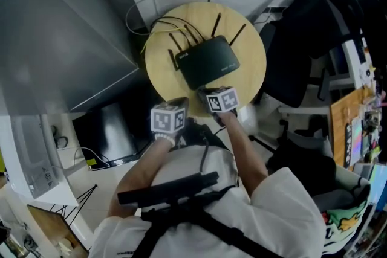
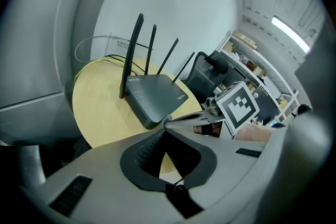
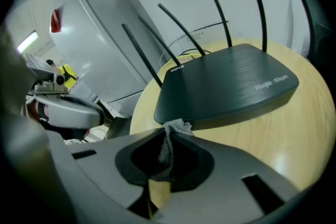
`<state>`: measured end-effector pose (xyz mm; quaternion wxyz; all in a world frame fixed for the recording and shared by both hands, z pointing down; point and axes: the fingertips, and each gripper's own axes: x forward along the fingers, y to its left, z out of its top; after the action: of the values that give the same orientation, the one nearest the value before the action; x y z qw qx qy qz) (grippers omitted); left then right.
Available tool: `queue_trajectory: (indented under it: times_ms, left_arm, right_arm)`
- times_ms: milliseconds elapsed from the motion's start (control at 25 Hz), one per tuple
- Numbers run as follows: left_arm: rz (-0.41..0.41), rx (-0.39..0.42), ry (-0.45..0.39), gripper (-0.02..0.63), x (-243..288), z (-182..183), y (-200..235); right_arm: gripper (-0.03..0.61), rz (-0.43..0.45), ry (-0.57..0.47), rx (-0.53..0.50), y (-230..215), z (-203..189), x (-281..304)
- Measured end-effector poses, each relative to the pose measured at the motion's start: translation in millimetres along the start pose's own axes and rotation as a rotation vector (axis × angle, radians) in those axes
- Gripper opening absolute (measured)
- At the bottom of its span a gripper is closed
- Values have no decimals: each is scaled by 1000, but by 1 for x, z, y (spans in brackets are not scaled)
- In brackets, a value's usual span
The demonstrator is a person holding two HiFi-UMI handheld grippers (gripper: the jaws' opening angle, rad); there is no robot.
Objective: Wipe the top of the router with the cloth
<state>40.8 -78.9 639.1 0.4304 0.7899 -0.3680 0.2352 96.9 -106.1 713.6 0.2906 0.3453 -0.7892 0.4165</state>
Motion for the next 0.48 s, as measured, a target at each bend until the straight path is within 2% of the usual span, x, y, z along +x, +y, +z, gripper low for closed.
queue_trajectory:
  times_ms: [160, 400, 480]
  left_arm:
    - [4, -8, -14, -9, -10, -1, 6]
    - [14, -41, -36, -8, -28, -5, 17]
    - [22, -57, -39, -9, -34, -6, 22]
  right_arm:
    - [38, -13, 0, -10, 17, -1, 7]
    - [38, -100, -29, 45, 30, -4, 5]
    - [38, -103, -44, 85, 44, -5, 8]
